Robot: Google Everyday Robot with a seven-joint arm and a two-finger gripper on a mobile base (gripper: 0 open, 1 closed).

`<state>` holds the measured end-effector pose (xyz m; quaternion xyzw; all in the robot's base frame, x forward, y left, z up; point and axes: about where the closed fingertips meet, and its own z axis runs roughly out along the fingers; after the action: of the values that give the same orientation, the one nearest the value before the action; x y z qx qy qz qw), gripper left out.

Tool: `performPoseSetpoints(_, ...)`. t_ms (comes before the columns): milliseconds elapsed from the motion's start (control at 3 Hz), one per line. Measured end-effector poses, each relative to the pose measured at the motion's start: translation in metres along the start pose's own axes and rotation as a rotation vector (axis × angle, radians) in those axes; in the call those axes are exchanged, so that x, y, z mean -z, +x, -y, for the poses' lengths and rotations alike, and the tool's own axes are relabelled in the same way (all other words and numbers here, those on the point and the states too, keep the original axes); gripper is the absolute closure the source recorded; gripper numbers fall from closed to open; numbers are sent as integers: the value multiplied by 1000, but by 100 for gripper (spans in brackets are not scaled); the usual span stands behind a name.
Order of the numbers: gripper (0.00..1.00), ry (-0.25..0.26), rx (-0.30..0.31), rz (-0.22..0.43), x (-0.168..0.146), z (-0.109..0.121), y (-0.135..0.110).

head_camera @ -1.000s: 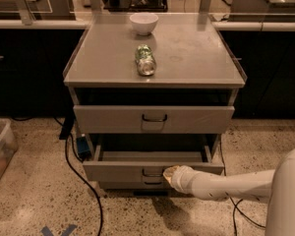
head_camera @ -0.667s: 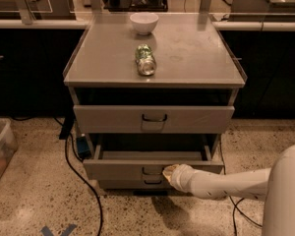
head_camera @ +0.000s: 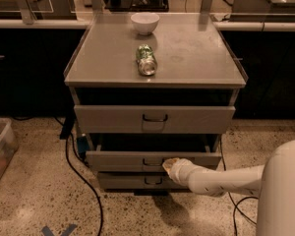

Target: Close middle drawer

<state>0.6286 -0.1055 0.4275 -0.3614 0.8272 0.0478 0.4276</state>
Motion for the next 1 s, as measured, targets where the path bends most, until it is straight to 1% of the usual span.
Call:
performPoseSetpoints(333, 100, -2, 13, -3, -1, -2, -1)
performPoseSetpoints(667, 100, 14, 3, 47, -11, 9, -18)
performPoseSetpoints(1000, 100, 21, 0, 65, -18, 11, -25)
